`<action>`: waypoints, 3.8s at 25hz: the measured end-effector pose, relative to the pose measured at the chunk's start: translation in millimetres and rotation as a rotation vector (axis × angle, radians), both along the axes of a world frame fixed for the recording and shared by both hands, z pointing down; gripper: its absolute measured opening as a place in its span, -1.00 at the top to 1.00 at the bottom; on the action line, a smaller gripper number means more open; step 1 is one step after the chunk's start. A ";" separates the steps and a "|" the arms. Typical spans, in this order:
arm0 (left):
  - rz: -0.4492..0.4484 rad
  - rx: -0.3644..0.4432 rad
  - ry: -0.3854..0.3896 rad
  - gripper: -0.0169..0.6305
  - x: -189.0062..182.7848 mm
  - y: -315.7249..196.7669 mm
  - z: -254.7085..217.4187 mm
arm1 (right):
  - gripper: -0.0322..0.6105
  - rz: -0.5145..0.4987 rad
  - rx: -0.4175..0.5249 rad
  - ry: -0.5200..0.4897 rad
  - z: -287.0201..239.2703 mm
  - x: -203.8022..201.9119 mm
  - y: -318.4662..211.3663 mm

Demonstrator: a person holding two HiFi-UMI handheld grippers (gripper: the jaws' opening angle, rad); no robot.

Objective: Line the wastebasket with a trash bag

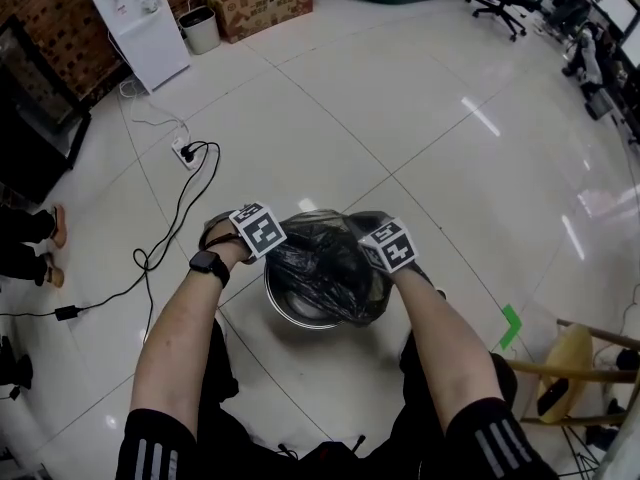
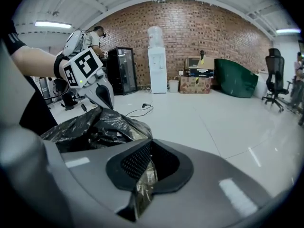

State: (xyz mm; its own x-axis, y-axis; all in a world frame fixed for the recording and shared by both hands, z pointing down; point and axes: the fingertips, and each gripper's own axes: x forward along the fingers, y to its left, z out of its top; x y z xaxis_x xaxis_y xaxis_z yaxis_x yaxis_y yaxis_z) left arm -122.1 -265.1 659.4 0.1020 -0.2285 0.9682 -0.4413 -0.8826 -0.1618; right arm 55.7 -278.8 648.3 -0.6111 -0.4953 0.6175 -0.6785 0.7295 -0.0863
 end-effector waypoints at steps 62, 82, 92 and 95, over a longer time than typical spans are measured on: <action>-0.057 0.169 0.217 0.56 -15.8 87.9 -43.0 | 0.88 -0.434 0.232 0.480 -24.6 -51.1 204.1; -0.028 0.039 0.201 0.36 -4.4 156.0 -26.3 | 0.88 -0.607 0.091 0.301 1.9 -93.1 297.0; 0.031 0.040 0.141 0.33 9.7 172.4 15.7 | 0.87 -0.565 0.041 0.307 36.1 -89.2 296.3; 0.037 0.036 0.127 0.33 13.1 174.4 25.0 | 0.86 -0.560 0.011 0.315 45.0 -84.0 295.1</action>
State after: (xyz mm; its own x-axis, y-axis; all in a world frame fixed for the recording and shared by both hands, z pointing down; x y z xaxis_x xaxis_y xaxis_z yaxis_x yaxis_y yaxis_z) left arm -109.0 -90.6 684.3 0.2320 -0.2567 0.9382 -0.4277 -0.8932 -0.1386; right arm -28.3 16.3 693.2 -0.5689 -0.1617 0.8063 -0.1865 0.9803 0.0651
